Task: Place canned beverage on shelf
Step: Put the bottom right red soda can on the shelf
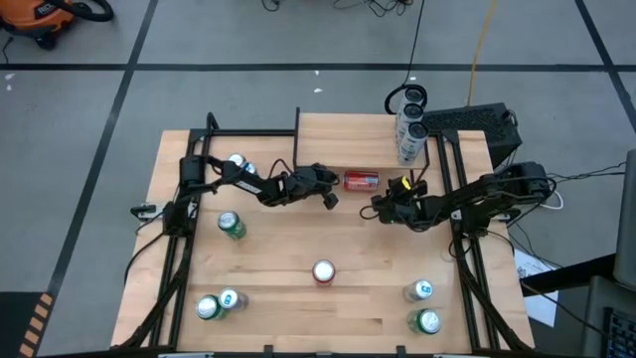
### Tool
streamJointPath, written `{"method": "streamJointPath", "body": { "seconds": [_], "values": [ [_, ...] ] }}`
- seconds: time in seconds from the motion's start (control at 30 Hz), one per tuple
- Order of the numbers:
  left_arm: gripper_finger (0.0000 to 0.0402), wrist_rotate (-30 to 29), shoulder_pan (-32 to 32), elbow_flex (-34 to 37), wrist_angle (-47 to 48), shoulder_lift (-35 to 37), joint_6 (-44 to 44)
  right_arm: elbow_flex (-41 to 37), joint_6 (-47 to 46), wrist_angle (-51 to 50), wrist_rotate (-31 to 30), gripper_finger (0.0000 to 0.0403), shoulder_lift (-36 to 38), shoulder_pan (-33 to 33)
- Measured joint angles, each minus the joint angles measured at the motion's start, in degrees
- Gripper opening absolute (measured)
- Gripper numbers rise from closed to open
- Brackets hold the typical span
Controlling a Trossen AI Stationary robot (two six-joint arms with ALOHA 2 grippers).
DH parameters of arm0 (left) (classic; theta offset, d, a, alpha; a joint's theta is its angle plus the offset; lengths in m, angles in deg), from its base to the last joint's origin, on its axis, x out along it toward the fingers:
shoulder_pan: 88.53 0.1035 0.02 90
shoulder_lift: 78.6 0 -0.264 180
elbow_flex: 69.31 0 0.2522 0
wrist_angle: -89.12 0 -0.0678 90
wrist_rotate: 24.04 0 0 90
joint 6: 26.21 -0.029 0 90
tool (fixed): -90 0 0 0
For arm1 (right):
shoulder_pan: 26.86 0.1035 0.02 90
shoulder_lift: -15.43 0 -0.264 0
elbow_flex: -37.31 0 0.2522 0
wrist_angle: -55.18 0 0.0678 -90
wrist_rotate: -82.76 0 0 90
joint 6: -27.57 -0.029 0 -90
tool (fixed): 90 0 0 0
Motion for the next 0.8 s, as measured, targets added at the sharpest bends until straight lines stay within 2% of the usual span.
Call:
{"method": "streamJointPath", "body": {
  "seconds": [0.4, 0.6, 0.8],
  "values": [
    [0.0000, 1.3, -0.3, -5.2, -0.4, -5.7, -0.5, 0.0, 2.5, 0.7, 1.7, 0.0000, 0.0, -0.8],
    [0.0000, 3.1, -0.7, -5.2, -0.1, -5.7, 0.6, 0.0, 6.7, 3.5, 9.0, 0.0000, 0.0, -1.0],
    [0.0000, 2.8, -3.8, -5.1, 4.7, -5.0, 1.8, -0.1, 8.3, 4.6, 11.8, 0.0000, -0.1, 2.0]
  ]
}}
